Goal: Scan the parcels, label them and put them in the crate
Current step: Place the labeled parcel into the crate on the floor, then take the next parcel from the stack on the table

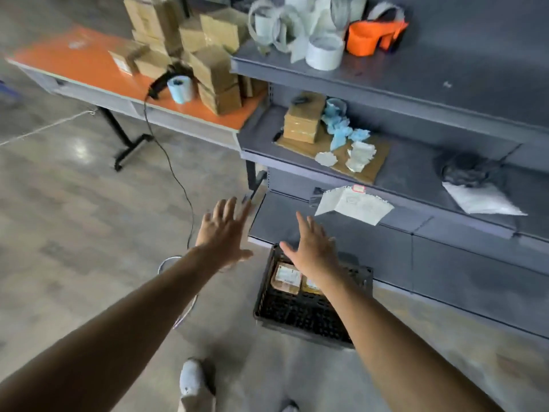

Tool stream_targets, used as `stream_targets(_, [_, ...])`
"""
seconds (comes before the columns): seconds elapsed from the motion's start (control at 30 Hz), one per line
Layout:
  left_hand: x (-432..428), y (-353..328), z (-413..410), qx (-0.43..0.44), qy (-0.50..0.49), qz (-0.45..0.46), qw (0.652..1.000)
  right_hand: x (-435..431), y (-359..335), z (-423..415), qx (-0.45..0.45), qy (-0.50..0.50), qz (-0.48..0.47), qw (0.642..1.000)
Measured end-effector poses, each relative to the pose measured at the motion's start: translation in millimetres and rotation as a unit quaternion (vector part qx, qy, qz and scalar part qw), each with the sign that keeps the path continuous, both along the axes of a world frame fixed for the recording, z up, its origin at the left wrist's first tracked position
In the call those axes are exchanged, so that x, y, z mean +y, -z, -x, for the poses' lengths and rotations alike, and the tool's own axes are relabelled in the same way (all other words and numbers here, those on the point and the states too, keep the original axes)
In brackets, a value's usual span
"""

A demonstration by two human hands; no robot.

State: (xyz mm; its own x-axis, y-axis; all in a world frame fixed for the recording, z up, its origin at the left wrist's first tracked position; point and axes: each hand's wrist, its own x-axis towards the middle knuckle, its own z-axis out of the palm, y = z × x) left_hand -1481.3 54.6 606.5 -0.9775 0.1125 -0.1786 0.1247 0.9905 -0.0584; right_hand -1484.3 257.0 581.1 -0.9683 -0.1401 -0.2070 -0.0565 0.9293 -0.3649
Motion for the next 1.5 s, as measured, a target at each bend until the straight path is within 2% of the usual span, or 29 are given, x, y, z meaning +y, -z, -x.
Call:
stream_targets(0.1, [-46.3, -31.5, -13.9, 0.026, -0.044, -0.002, 0.999, -43.5, -39.0, 13.1, 0.025, -0.063, -0.016, 0.998])
stream_targets(0.3, [-162.2, -72.0, -12.8, 0.081, -0.104, -0.009, 0.991, -164.6, -95.8, 49.8, 0.057, -0.109, -0.012, 0.992])
stream_targets(0.63, [-407.2, -127.8, 24.8, 0.167, -0.115, -0.068, 0.977, -400.7, -138.2, 98.1, 0.054, -0.095, -0.006, 0.994])
stream_targets(0.83, [-500.8, -142.1, 69.1, 0.166, -0.093, -0.069, 0.979, -512.8, -149.8, 145.2, 0.061, -0.085, 0.017, 0.994])
stream_targets(1.1, [-590.4, -130.2, 172.2, 0.143, -0.08, -0.035, 0.986, -602.0, -130.8, 253.3, 0.072, -0.075, 0.029, 0.994])
stream_targets(1.27, [-638.3, -109.7, 279.5, 0.123, -0.06, -0.034, 0.99, -655.8, -104.9, 346.8, 0.097, -0.056, 0.056, 0.992])
stream_targets(1.5, [-674.4, -103.6, 429.1, 0.072, -0.021, -0.037, 0.997, -684.2, -98.1, 473.0, 0.057, -0.004, 0.046, 0.997])
